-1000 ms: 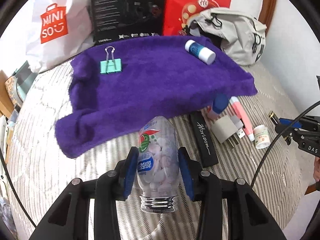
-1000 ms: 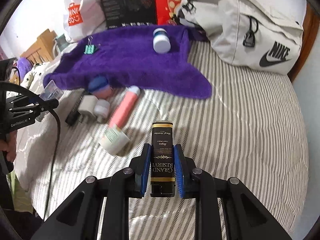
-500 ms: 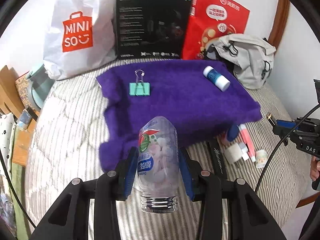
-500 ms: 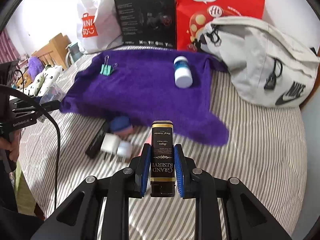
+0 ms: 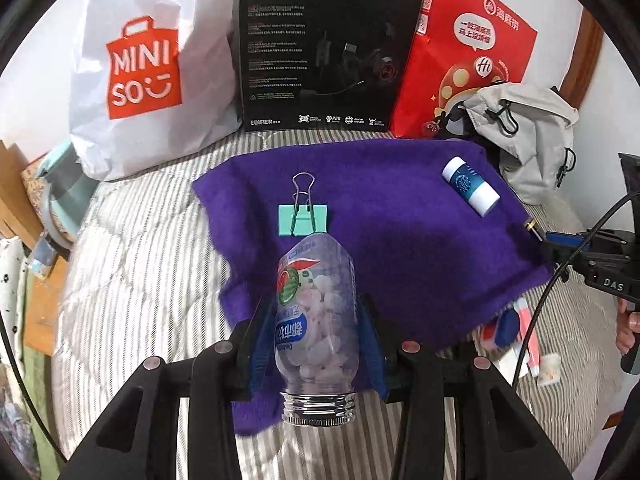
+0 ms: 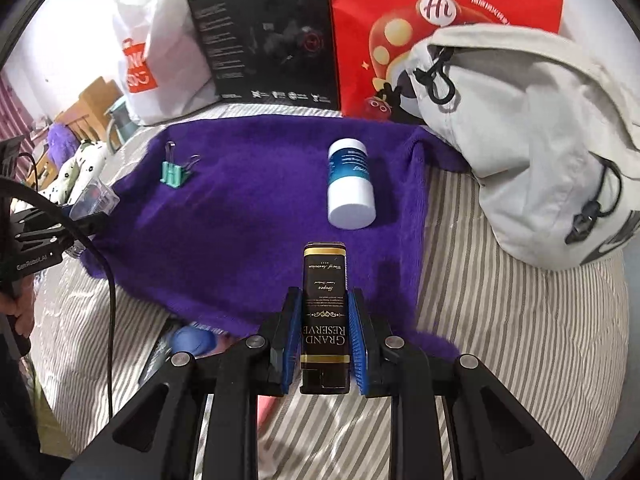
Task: Organize rigid objects
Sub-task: 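Place the mint bottle on the towel by the clip while the right tool sets the box by the jar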
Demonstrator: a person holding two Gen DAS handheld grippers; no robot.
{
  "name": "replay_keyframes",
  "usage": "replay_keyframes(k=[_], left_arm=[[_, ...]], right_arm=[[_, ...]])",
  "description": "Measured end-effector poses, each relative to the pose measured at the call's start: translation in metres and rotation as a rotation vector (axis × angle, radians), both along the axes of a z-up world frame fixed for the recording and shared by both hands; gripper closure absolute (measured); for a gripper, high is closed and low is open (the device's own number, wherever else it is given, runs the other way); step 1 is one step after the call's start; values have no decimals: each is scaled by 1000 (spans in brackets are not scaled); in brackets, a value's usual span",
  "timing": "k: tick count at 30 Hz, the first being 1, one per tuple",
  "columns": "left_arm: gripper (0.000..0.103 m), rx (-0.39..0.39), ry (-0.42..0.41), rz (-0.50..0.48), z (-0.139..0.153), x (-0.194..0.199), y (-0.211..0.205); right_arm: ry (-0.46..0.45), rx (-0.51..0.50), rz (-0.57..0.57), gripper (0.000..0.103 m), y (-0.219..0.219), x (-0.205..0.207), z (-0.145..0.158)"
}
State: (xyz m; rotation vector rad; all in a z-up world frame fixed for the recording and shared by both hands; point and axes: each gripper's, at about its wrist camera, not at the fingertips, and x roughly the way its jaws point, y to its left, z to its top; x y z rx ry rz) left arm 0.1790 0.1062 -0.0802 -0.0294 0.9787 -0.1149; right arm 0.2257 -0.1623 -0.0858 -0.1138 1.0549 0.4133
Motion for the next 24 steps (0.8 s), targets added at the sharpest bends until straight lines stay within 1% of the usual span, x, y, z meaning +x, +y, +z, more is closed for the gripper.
replay_keyframes(k=[4,8,15,18,20,22,24], left_arm=[[64,5,11,5,-9,14,0],[64,2,26,0,-16,27,-1],[64,14,51,-3,-31,42,-3],[64,34,45,1,-34,45,-2],[64,24,52,-5,-38,47,-3],[64,33,59,-10,-43,49,-5],[64,46,61,-19,-45,49,-8]], right_arm=[[30,-19,1,80,3,19,-14],[35,-64,3,80,9,32,-27],[37,-84,16,80,15,37,-41],[23,-89,24,80,16,36,-41],[21,-88,32,79,16,37,-42],[23,-85,48,74,15,34,-41],[36,-82,74,61,17,32,-41]])
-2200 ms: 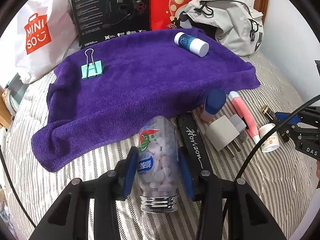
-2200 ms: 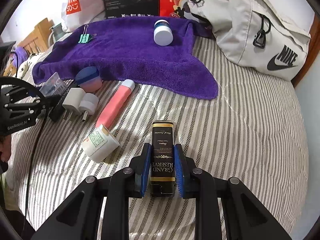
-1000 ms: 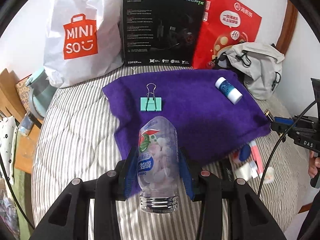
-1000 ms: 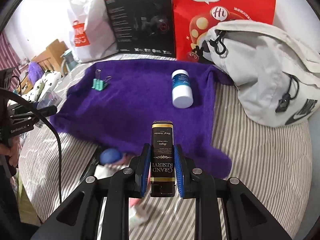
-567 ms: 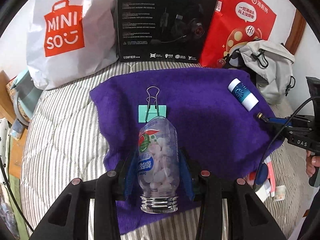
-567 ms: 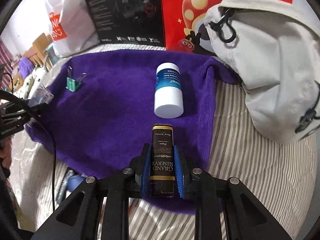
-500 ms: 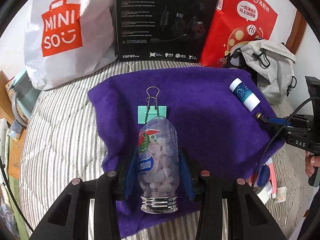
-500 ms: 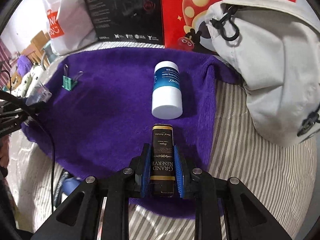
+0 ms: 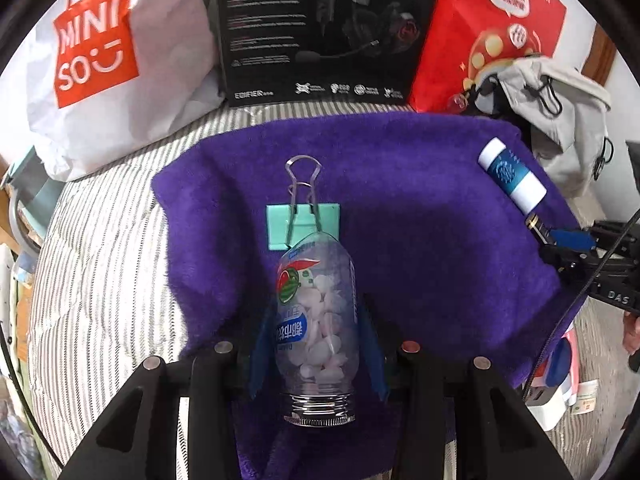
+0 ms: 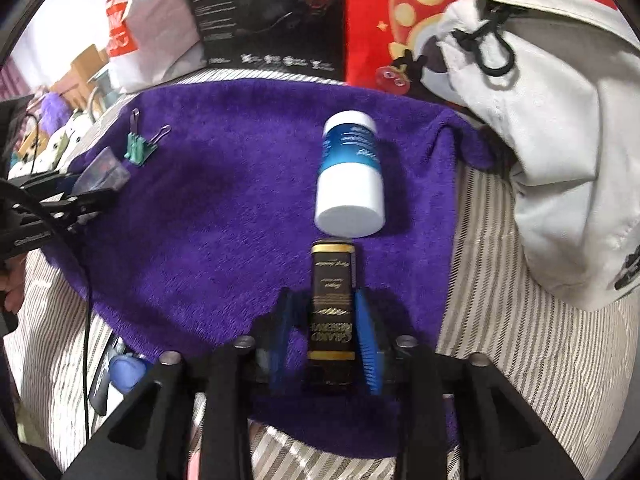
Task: Organize rigid objects
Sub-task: 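Place the mint bottle on the towel by the clip while the right tool sets the box by the jar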
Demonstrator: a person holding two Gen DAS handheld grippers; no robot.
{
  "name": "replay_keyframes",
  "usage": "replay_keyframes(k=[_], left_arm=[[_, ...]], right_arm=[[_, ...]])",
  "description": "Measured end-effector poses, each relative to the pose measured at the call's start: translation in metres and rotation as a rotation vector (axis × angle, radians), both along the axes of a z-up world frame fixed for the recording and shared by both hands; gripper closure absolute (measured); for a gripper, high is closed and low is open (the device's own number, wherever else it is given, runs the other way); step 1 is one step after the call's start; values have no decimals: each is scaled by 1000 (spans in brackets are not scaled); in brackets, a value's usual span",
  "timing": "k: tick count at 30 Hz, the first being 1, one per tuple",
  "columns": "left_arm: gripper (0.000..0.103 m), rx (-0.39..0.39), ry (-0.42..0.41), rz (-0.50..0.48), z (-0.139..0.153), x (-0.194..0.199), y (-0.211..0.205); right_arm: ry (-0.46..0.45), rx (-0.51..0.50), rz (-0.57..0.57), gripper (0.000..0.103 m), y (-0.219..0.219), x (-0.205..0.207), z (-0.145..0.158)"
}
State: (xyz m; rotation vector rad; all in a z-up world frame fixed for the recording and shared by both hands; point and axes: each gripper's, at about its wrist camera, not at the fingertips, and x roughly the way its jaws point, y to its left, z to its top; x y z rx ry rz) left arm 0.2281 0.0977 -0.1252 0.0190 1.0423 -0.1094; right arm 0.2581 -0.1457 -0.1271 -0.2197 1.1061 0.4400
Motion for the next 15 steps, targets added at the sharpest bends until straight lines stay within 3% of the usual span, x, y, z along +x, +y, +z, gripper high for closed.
replay_keyframes(k=[4,8,15], left_arm=[[64,54,-7,-12,-3,-1,-8],[63,58,-4,-8,-3,-2,-8],[46,112,36,-27,-1,-8,-15]], right_arm=[[5,-36,-2,59,3,-4,2],[-7,-22,-21,57,-4,-13,12],[-45,21,-76,51,-24,-36,34]])
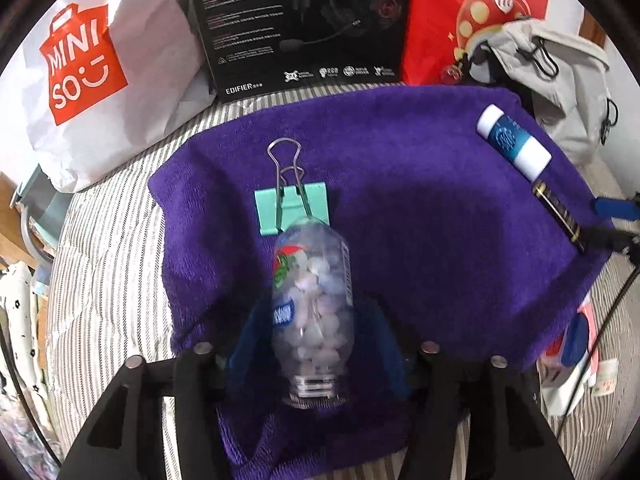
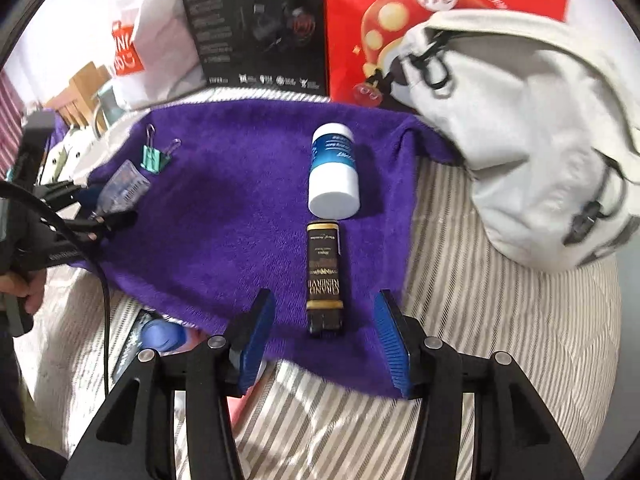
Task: Organize rigid objects
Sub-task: 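Place the mint bottle on the towel by the clip while the right tool sets the box by the jar, then grasp the black Horizon case with the left tool while the right tool grasps the small green-labelled jar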
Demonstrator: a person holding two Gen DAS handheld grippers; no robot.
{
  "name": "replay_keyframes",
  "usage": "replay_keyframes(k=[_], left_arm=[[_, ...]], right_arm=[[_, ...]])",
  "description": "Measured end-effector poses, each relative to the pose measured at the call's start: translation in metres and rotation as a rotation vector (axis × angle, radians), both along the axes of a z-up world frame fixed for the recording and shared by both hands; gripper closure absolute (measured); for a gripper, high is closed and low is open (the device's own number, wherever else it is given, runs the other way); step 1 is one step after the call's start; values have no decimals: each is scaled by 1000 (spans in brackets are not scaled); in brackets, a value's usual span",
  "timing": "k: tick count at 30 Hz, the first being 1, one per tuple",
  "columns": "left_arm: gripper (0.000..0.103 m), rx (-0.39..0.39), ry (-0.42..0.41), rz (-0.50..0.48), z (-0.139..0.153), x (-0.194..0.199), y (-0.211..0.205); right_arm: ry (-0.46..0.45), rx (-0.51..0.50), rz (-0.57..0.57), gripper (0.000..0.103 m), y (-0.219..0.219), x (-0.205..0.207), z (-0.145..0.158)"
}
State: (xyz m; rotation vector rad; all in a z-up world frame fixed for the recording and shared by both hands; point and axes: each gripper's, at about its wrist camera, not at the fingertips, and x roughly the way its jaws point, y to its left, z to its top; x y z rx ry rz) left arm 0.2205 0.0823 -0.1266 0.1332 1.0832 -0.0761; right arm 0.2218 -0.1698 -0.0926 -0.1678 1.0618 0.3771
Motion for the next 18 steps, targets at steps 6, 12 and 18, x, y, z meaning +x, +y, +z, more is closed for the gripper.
replay_keyframes(k=[6,12,18], left_arm=[[46,-14,-10,15,23,-28,-5],[46,-41,-65,-38,56,-76,-31],[46,-88,-10,-73,28,-104,-66]], right_arm=[[-37,30,-23,49,-19,-36,21],[-56,94,-72,43,-39,-71,31],[-31,131,-101,43,-54,-101,24]])
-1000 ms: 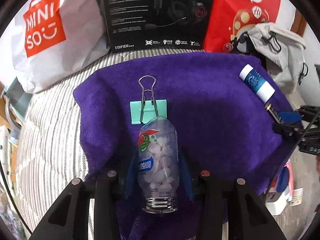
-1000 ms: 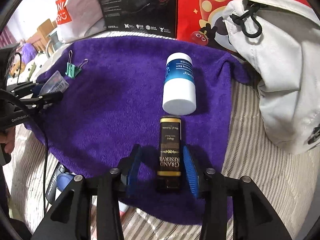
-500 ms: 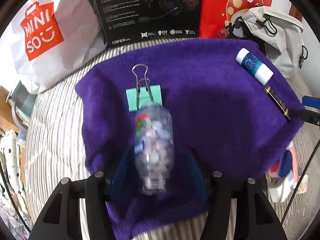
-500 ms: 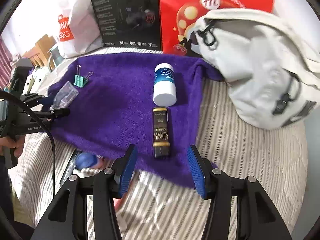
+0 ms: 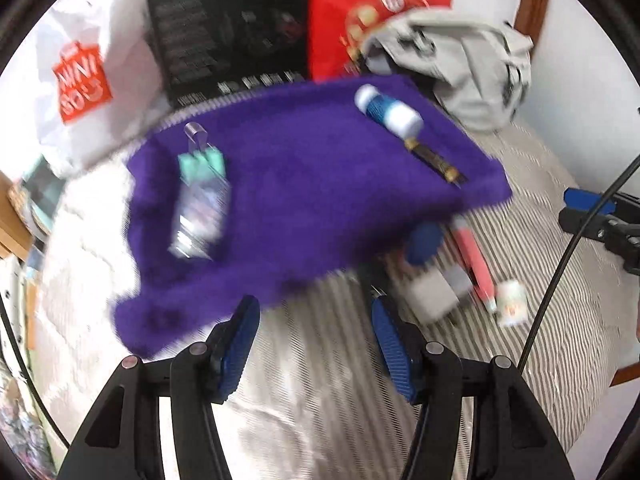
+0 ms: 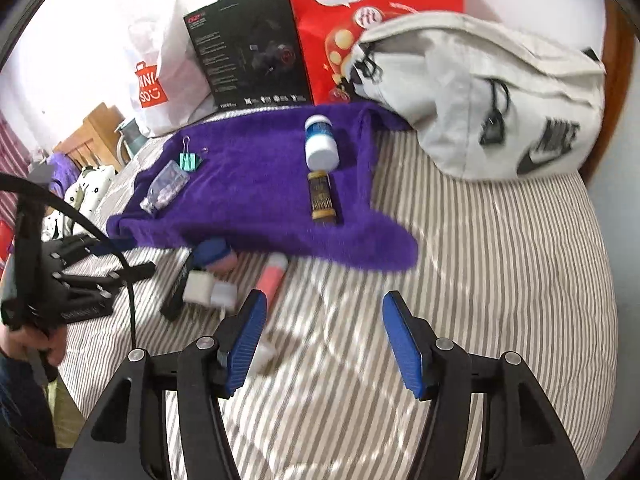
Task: Organize rigid objects
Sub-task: 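Grasp the black Horizon case with the left tool while the right tool grasps the small green-labelled jar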
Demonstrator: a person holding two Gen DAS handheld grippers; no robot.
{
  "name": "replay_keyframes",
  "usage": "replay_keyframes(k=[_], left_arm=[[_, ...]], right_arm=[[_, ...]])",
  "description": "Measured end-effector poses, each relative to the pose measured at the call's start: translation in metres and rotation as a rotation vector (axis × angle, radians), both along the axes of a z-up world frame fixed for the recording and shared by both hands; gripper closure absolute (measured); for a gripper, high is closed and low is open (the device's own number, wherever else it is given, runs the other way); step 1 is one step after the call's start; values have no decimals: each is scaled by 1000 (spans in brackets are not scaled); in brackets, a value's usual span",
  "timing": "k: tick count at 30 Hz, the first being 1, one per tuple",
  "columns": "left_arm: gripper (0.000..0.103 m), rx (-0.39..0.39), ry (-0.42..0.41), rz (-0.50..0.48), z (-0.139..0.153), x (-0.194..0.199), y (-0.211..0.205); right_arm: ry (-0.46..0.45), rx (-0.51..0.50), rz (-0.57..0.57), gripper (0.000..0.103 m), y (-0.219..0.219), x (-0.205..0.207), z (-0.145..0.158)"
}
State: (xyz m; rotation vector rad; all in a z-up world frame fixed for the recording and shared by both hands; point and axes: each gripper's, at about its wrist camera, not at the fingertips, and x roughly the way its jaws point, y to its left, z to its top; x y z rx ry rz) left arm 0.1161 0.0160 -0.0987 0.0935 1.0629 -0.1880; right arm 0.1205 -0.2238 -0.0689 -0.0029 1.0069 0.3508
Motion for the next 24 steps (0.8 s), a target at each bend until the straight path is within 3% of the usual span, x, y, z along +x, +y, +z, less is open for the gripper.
replay_keyframes(k=[5,11,14,24], left_arm=[[46,-41,41,2,-24,-4,-17],[46,41,26,-13,-37,-2,-29],[78,36,5,-20,-35,-7,-26],[79,21,5,-74,-36,-4,-20]], right_arm=[[30,11,-36,43,-14,-22,-9],[56,59,-80,43,-24,-37,-18],[58,56,-72,43,-23,-42,-19],[67,55,-37,43,-10,-43,-25]])
